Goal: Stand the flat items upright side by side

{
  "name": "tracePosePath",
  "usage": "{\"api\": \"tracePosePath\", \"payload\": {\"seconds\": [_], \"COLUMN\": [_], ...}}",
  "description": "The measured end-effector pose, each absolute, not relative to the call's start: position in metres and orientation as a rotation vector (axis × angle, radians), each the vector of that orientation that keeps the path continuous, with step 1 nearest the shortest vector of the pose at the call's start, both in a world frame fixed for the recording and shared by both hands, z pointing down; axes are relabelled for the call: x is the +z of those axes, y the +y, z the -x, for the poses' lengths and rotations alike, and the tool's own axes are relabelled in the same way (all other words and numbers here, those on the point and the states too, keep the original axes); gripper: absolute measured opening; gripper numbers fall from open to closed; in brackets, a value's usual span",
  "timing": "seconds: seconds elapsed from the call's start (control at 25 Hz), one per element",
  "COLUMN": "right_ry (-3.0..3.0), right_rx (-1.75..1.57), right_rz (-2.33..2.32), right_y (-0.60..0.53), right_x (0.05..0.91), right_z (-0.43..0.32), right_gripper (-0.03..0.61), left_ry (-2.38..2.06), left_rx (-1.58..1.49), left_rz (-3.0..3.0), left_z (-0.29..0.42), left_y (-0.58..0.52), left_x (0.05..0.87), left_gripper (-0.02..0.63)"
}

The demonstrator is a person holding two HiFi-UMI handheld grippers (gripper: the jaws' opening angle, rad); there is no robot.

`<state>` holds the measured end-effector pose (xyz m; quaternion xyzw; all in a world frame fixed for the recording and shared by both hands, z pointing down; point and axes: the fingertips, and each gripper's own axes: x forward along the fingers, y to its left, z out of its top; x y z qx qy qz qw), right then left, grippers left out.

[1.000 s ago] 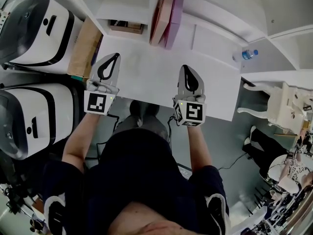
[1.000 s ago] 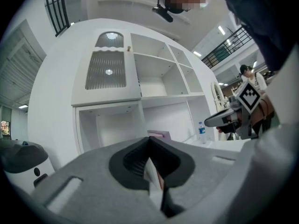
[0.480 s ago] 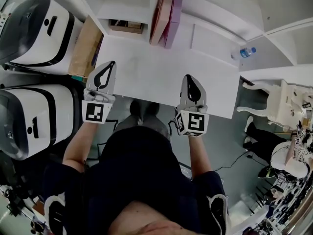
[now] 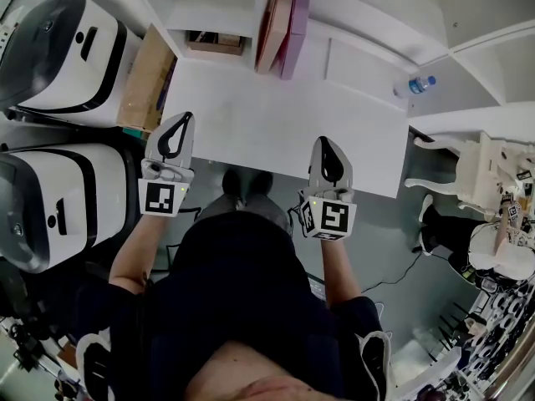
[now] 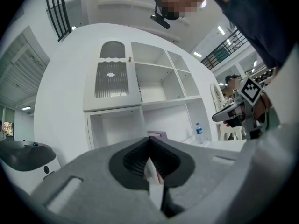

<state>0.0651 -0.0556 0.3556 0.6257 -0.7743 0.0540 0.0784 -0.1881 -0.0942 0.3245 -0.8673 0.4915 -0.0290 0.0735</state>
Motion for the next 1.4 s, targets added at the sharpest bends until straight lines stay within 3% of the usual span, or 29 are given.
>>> {"api": "tracePosePath", "payload": {"seconds": [1.4], "right_ry": [-2.219], "right_rx": [0.151], "right_rz": [-1.893], "right_y": [-0.05], "right_x": [0.365], "right_z": [-0.081], "right_gripper": [-0.002], "left_ry": [1.512], "left_rx": [-0.105], "left_rz": [2.58], "left_z": [0.19], "left_y": [-0.087], "left_x": [0.337], "left_gripper": [0.002]}}
